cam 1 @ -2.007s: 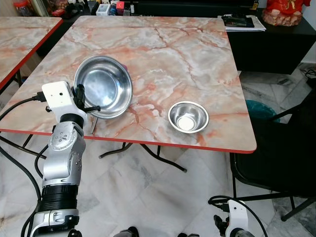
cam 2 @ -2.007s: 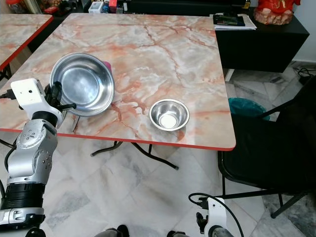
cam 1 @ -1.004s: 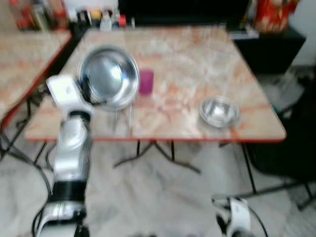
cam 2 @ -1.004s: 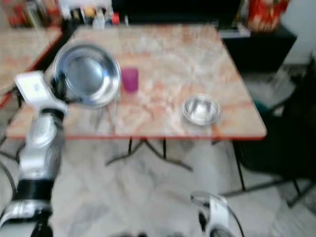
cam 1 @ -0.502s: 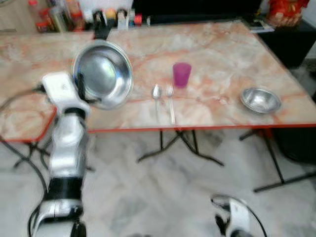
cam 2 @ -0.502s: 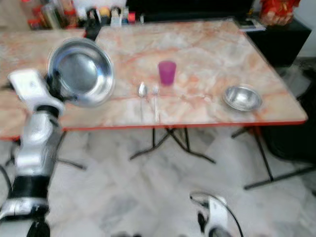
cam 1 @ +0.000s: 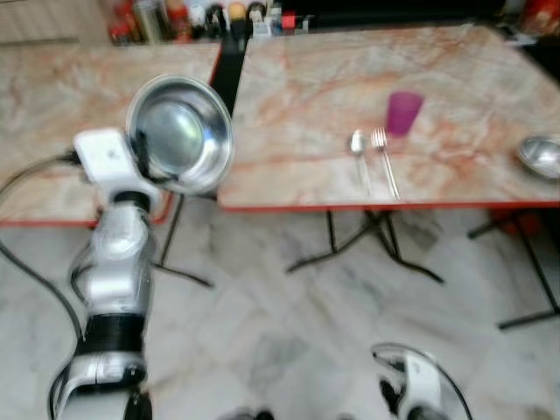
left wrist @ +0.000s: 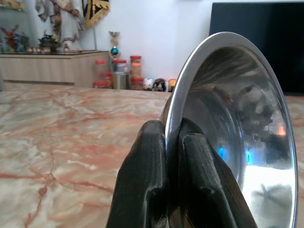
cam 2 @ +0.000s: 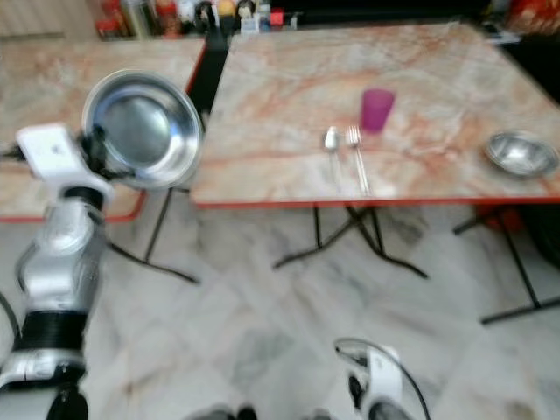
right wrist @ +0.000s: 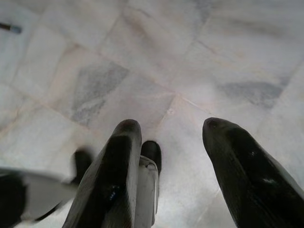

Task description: Setting the table

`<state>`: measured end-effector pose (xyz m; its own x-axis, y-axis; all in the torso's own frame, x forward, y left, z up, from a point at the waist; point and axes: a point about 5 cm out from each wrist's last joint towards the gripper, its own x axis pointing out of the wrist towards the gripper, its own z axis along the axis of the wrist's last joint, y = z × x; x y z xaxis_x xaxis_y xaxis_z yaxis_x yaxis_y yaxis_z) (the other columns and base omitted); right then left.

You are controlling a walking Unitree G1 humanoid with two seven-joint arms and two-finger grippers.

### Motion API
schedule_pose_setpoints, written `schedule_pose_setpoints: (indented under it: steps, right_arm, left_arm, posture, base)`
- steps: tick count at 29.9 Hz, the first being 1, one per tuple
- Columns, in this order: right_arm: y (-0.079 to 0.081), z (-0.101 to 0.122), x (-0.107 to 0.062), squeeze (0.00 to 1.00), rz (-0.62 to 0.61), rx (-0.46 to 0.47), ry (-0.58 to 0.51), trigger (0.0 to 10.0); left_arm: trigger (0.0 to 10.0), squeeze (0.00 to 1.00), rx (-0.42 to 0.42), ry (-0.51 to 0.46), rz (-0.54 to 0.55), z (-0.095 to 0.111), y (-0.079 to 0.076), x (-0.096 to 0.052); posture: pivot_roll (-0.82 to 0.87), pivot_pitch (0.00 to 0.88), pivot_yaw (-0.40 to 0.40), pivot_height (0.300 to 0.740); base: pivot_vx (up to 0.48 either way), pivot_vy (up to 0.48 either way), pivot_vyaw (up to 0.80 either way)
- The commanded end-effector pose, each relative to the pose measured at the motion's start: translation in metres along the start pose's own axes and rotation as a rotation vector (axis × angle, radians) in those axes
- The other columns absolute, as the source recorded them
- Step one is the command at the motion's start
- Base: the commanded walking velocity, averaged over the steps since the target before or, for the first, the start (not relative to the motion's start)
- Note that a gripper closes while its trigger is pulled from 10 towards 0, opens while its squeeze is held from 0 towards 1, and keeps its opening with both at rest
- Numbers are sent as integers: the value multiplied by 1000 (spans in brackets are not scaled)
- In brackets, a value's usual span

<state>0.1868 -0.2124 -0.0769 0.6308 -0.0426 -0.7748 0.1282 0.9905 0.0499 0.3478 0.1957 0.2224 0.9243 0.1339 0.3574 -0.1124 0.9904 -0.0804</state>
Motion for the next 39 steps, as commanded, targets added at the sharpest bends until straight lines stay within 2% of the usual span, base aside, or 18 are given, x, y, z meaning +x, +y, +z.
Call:
schedule_pose_setpoints:
  steps: [1, 16, 39]
  right_arm:
    - [3, -4, 0, 0, 2, 19, 9, 10000]
    - [3, -4, 0, 0, -4, 21, 4, 10000]
    - [3, -10, -2, 0, -6, 19, 17, 10000]
  left_arm:
    - [10000, 0, 13, -31, 13, 9, 5, 4]
    - [10000, 0, 21, -29, 17, 10, 7, 4]
    - [10000, 0, 25, -30, -2, 9, 4, 3]
  posture:
    - [33, 147, 15, 740]
    - [30, 155, 18, 740]
    - [36, 87, 26, 740]
  base:
    - [0, 480, 0]
    - [0, 480, 0]
    - [0, 480, 0]
